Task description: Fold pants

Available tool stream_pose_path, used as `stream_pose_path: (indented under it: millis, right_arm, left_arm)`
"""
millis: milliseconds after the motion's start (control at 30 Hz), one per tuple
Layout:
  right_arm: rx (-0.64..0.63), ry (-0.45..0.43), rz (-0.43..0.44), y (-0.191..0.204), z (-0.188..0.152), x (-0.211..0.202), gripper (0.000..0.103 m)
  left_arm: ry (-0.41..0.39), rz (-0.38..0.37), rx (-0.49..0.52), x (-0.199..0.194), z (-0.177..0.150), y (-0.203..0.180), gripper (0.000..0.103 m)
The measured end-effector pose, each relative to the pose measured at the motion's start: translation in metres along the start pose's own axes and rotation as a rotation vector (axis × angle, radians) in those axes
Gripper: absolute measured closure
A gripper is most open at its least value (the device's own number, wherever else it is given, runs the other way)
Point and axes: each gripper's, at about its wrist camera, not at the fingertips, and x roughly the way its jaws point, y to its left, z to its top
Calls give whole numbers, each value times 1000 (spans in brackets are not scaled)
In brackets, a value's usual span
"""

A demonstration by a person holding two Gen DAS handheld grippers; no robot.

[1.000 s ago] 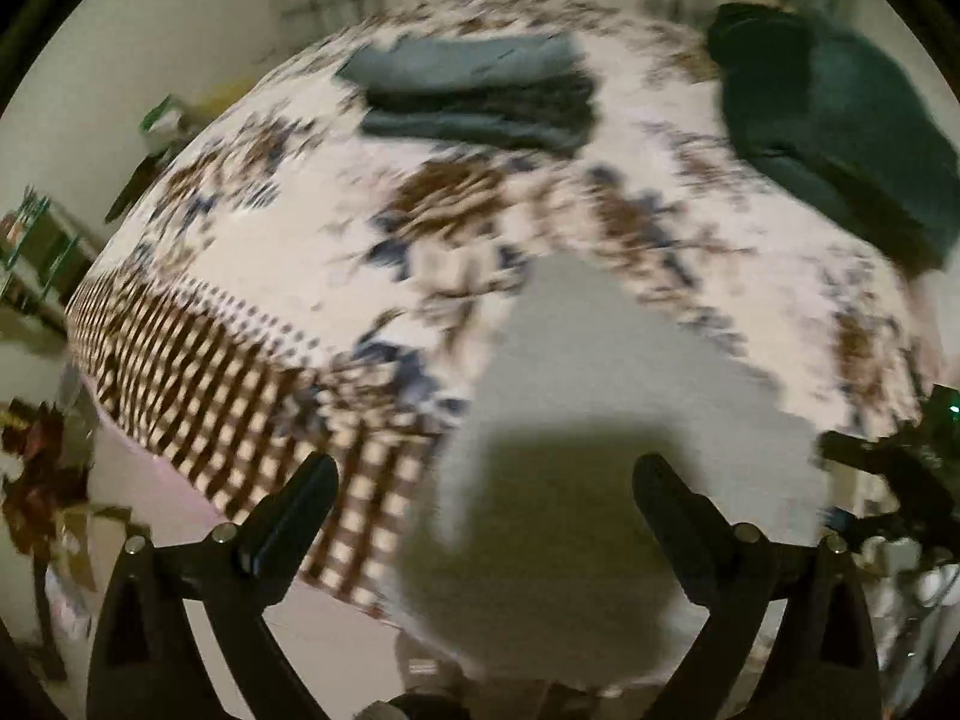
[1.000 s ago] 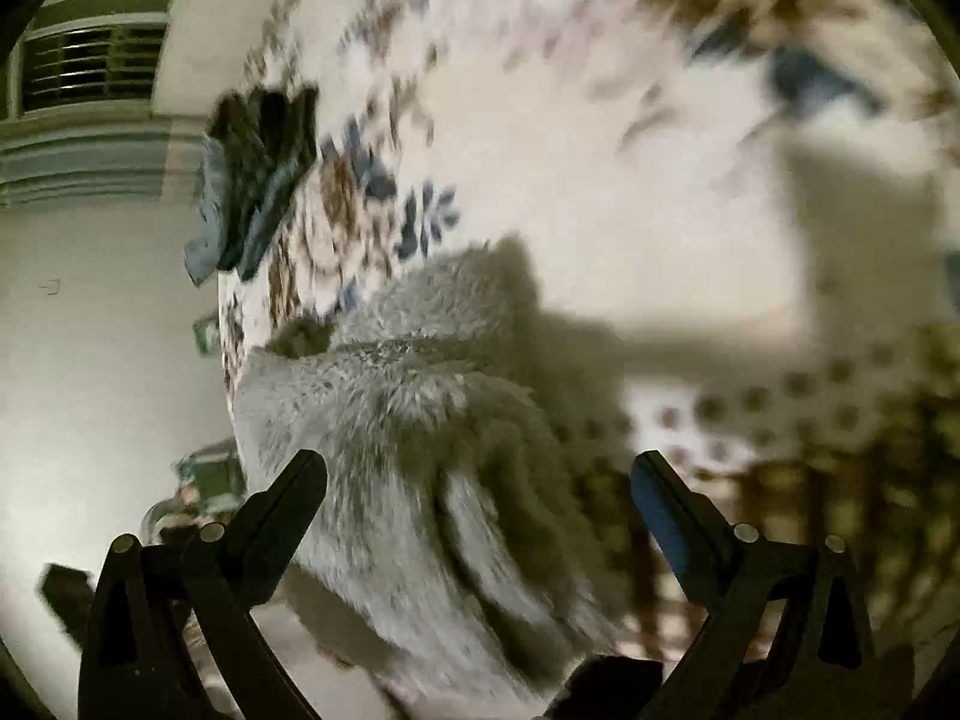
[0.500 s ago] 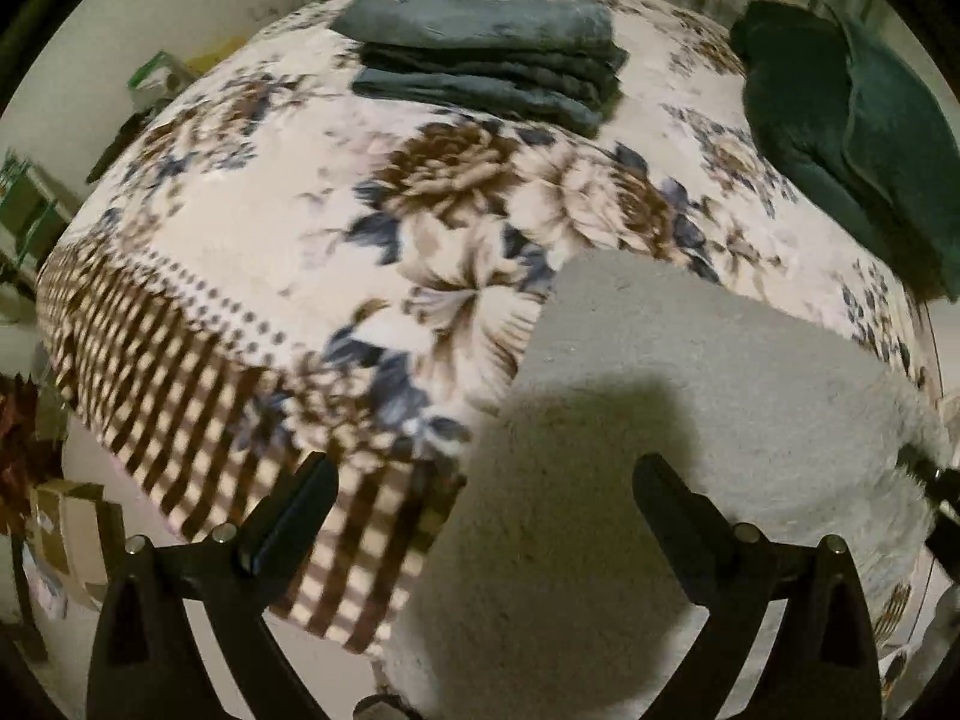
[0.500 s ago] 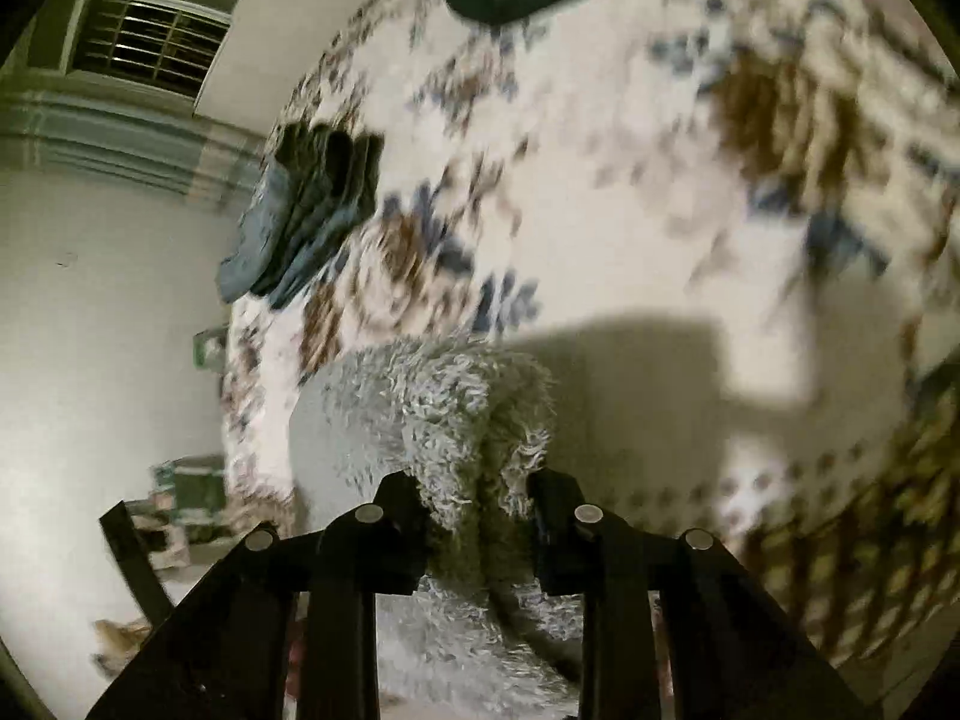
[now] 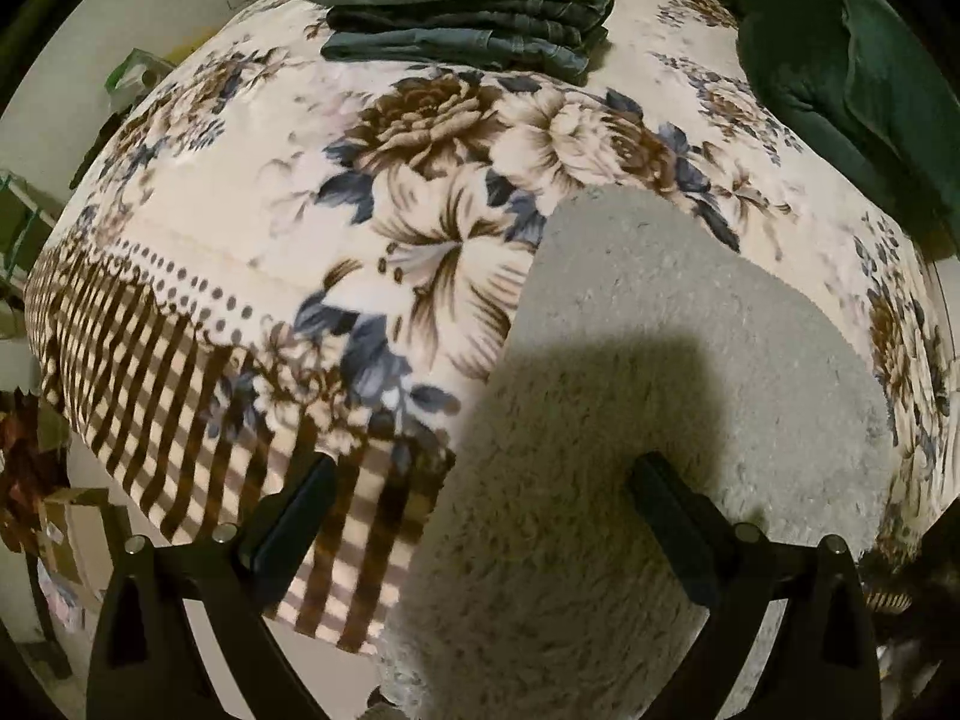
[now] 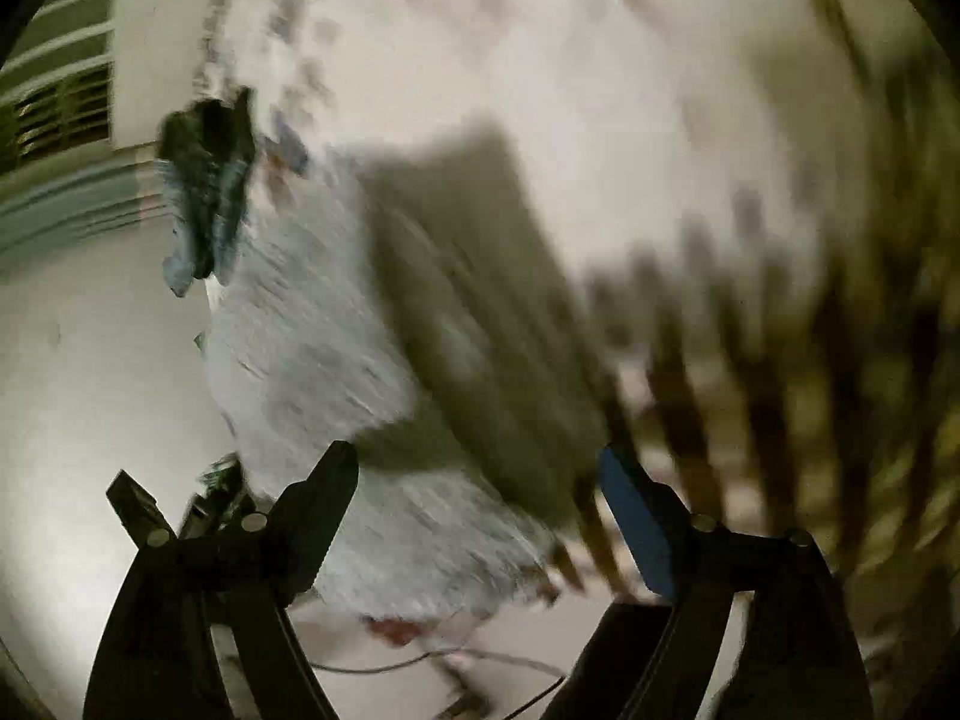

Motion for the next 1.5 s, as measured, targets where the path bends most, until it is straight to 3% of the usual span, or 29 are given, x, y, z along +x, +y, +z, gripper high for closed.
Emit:
stream_pose_path:
  millis: [33,67,167,233,267,333,400,433,467,500,567,667,800,833,867,967,1033,1100,1167,1267,1400,1433,1467,1500]
  right_arm:
    - [14,0,54,-4,-6,6,59]
    - [19,-12,77,-7,-13,5,84]
    - [12,-77,109,-1,-35,-9,85]
    - [-5,-97,117,4,-49,-22,85]
    - [-21,-98,80,4,-55,-26,85]
    - [-100,-53,-88,7,-56,-17,83]
    - [-112,11,-162,0,-49,0,70]
    - [-87,34,-164,-2,-43,5,59]
    - [-66,49,-160,-2,-38,6,56]
    - [-74,16,-129,5,-32,-4,56]
    - [-105,-57,-73,15,-25,-26,39]
    - [-72,-192,37,28,-1,-51,28]
    - [-26,-155,44,41,48,-20,28]
    - [-32,-133,53,47,57,-8,41]
    - [-51,-123,60,47,60,-4,80]
    - [-133,-223,-67,64,72,-3,80]
    - [-112,-214,-115,56,84,3,80]
    - [-131,-156,-96,54,83,4,72]
    - [-155,-135,-79,57,73,-11,34]
    - [-180,-144,-59,46,50,-36,30]
    - [-135,-31,-68,3,6,-41,30]
    - [-143,-16,-74,-5,-3,-37,47]
    - [-156,-23,-63,-11,-12,-33,98]
    - [-175,-35,-17,-14,-23,-30,94]
  left_arm:
    - [3,2,-2,0,-2,1,3]
    - [2,1,-2,-1,-3,1,3]
    - [-2,8,11,-1,-5,1,3]
    - [4,5,22,1,-5,0,3]
    - [15,5,27,4,-6,-1,3]
    - [33,0,38,7,-7,-2,3]
    - [38,8,59,7,-8,-5,3]
    - [33,14,69,5,-8,-7,3]
    - [28,15,73,3,-7,-7,3]
    - [24,14,73,2,-6,-7,3]
    - [23,5,64,0,-5,-5,3]
    - [28,-6,50,3,-4,-3,3]
    - [34,-11,31,8,-6,-1,3]
    - [35,-13,27,8,-6,0,3]
    - [38,-10,25,10,-7,0,3]
    - [54,-28,22,17,-7,1,1]
    - [68,-39,20,21,-7,-1,1]
    - [66,-36,21,18,-5,-2,1]
    - [51,-56,6,11,-3,1,1]
    - [43,-87,-21,6,-2,6,1]
    - [46,-93,-30,7,-4,8,1]
    - [51,-90,-29,9,-5,8,1]
    - [58,-92,-30,12,-6,8,1]
    - [60,-93,-30,13,-8,9,1]
